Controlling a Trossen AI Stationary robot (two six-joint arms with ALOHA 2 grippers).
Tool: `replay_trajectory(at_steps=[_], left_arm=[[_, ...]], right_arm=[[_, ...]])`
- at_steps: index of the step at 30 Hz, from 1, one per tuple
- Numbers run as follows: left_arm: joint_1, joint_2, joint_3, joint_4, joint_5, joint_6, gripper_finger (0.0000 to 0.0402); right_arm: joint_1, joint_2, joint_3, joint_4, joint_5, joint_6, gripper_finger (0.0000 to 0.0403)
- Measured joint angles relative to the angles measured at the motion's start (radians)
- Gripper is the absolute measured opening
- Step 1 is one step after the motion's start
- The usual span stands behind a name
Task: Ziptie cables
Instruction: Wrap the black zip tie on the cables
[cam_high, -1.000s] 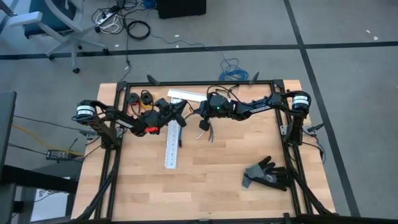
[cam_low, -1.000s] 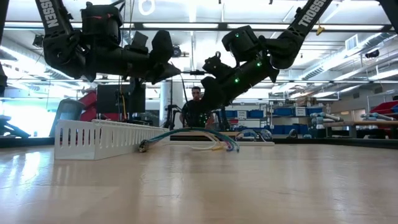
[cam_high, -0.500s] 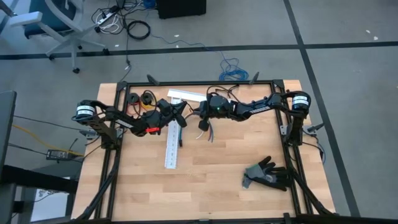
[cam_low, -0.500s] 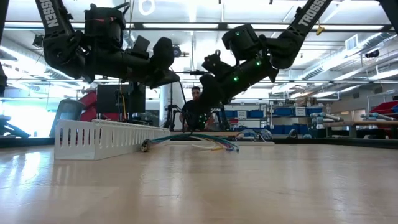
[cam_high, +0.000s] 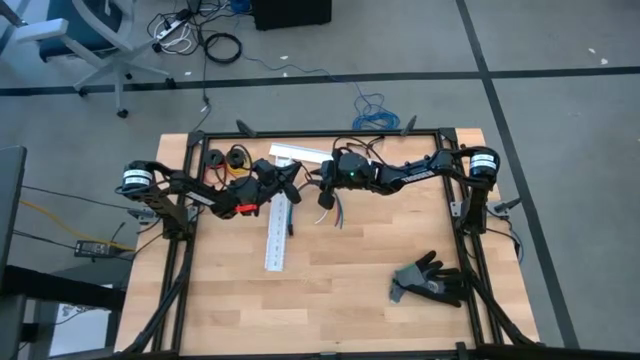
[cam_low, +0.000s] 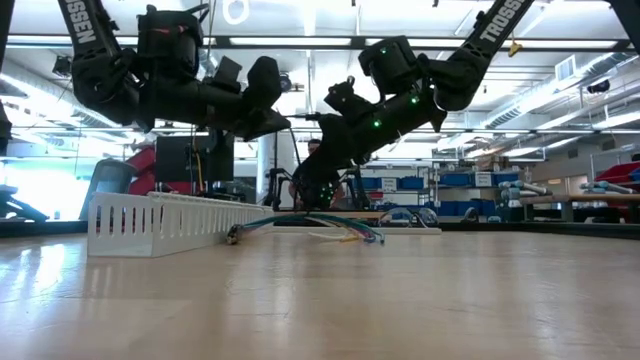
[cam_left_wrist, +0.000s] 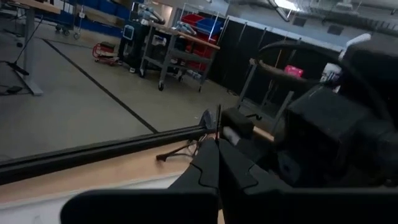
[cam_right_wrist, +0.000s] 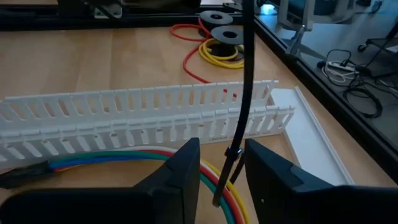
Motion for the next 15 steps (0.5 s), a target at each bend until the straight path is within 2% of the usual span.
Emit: replay_trajectory(at_steps=[9,15], left_arm=[[-0.009,0.000,0.080,-0.121,0.030,0.046,0.0000],[-0.010,0.000,0.082,-0.125,0.029,0.046,0.0000]], right_arm=[[-0.001,0.000,0.000,-0.013,0.007,0.003,0.0104],[-0.002,0.000,0.000,-0.066,0.038,-0.003,0.0040]])
